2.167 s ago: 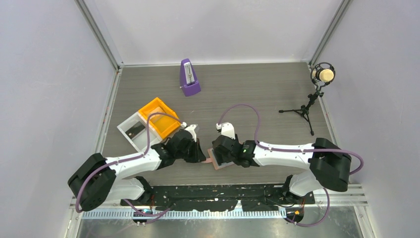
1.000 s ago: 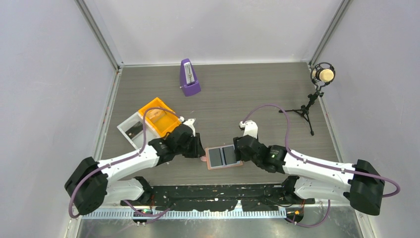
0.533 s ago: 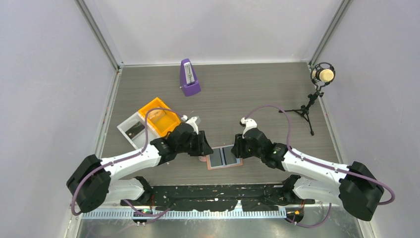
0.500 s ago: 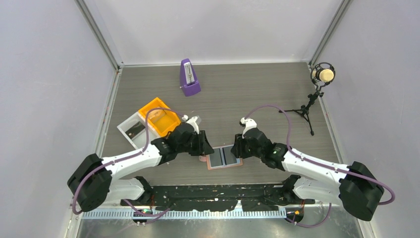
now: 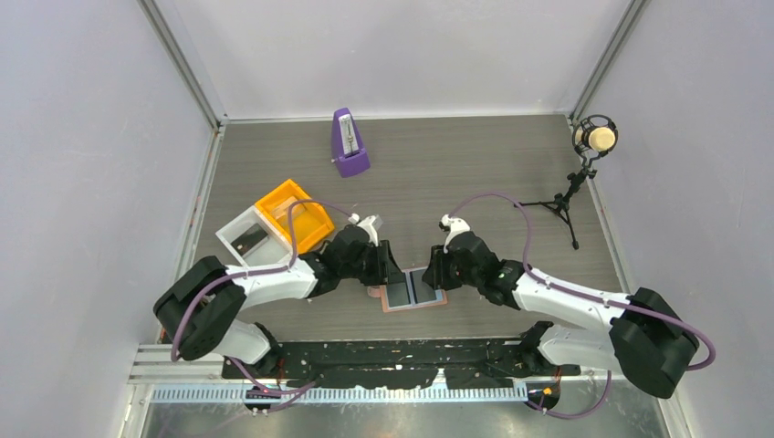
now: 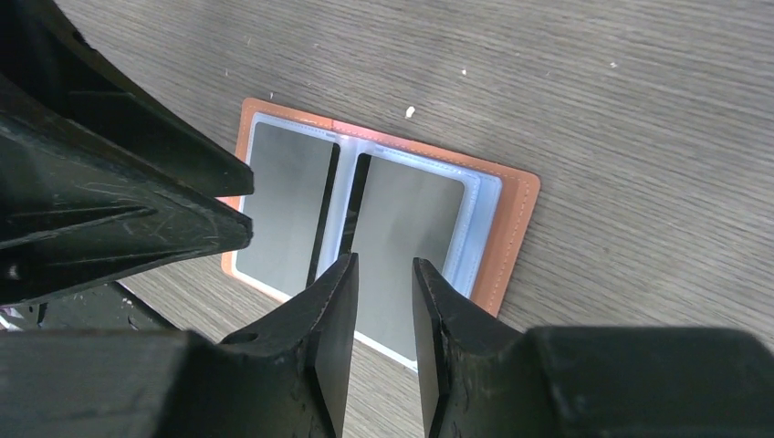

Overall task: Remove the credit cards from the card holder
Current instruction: Remove the credit card from the card holder.

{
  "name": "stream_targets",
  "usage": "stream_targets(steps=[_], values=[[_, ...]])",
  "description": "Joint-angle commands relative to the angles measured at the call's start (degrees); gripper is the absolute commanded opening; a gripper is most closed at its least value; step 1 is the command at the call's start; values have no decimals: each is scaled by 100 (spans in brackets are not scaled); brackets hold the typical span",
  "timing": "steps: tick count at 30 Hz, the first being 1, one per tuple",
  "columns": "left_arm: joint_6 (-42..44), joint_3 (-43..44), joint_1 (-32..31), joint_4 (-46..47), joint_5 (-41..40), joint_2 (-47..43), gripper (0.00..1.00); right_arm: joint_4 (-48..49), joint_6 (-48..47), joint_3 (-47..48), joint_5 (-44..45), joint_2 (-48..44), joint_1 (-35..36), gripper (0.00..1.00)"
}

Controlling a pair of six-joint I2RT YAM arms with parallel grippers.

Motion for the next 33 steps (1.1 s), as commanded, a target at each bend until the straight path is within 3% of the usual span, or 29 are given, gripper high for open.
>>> stream_targets(steps=[1, 19, 33], values=[[-119, 170, -48, 607, 151, 213, 40, 524, 134, -88, -299, 154, -87, 35], [-392, 383, -354, -5, -589, 178, 41, 458, 388, -590, -128, 189, -175, 32], [-515, 326, -549, 514, -694, 813, 42, 929, 549, -956, -416, 275, -205, 25]])
